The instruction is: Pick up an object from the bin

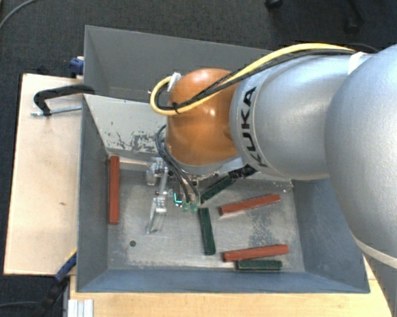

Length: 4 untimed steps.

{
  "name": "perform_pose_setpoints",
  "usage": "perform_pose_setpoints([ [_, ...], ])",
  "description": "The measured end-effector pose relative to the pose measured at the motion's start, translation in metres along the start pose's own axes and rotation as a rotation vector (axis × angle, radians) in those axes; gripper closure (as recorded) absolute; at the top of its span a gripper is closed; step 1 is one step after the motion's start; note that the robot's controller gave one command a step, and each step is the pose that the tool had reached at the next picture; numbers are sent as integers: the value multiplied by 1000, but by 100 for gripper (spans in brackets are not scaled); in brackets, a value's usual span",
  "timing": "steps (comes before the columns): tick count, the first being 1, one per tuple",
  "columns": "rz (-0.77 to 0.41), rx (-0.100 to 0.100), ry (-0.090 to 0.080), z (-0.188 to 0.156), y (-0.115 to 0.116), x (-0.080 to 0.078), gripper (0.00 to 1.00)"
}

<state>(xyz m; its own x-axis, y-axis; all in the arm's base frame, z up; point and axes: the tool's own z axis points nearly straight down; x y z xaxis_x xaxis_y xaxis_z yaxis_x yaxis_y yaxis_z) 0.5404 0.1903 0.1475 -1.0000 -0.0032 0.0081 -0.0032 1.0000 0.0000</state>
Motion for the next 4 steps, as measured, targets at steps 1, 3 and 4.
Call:
perform_pose_setpoints([
  [1,-43,3,-6,59,-55,-44,0],
  [3,-256,4,-8,76,-202,-45,0],
  [4,-259,0,-9,76,-198,-45,100],
])
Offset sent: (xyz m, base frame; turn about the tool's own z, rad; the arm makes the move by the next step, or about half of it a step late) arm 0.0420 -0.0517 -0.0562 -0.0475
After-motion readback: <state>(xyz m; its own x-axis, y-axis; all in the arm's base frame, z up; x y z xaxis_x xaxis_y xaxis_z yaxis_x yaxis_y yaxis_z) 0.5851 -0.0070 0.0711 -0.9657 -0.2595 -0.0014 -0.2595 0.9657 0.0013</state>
